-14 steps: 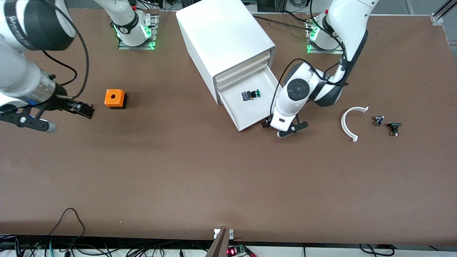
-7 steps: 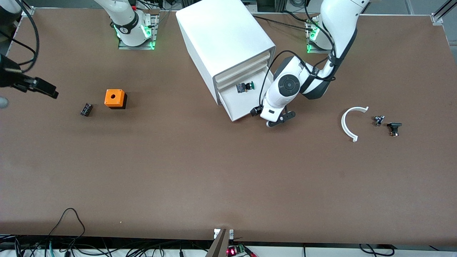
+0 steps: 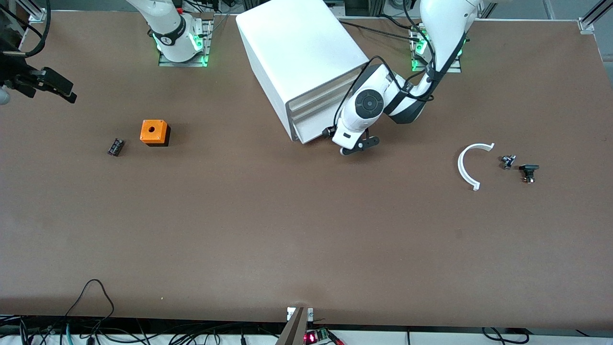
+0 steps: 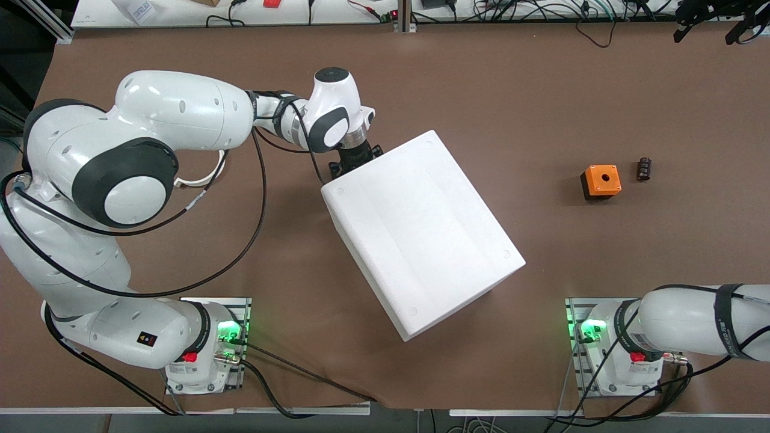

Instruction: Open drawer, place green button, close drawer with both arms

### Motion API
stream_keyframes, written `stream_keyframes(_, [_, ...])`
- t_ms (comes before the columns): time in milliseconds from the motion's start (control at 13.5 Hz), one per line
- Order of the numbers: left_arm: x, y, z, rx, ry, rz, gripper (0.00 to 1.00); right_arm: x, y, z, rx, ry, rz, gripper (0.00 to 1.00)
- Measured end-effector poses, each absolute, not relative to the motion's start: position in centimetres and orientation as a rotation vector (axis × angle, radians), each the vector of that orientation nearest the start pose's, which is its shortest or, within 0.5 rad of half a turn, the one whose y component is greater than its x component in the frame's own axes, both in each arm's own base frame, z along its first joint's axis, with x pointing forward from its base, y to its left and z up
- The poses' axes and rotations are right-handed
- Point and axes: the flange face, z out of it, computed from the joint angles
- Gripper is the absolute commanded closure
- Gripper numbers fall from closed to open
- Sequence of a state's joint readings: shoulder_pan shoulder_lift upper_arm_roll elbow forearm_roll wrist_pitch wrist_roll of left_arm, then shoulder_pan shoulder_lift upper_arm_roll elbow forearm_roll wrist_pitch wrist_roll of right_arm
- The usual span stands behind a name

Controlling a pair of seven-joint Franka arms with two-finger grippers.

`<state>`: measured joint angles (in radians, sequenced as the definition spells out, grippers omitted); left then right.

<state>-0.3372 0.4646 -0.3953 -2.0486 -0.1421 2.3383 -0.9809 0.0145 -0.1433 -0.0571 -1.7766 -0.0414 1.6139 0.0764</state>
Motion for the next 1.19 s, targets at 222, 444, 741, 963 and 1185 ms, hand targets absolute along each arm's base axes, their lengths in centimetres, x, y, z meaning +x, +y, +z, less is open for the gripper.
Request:
stream_keyframes(222, [40.9,-40.9,22.0,-3.113,-0.516,0.528,0.0,51.5,-2.6,60.1,-3.173,0.127,0.043,0.0])
stream_keyframes(444, [40.2,-41.5,22.2,-3.115,-0.489,0.54,0.0,51.9,-2.6,59.4,-3.172,0.065,0.063,0.0])
stream_keyframes(741, [40.1,-41.5,22.2,-3.114,-0.578,0.61,0.0,52.2,-2.6,59.1,-3.173,0.065,0.063,0.0])
stream_keyframes(963, [40.2,-41.3,22.1,-3.111,-0.613,0.634,0.0,52.3,-2.6,58.9,-3.173,0.064,0.066,0.0])
stream_keyframes(1185, [40.5,-41.2,22.5,-3.118,-0.625,0.623,0.0,52.4,-2.6,59.0,-3.173,0.057,0.065,0.0])
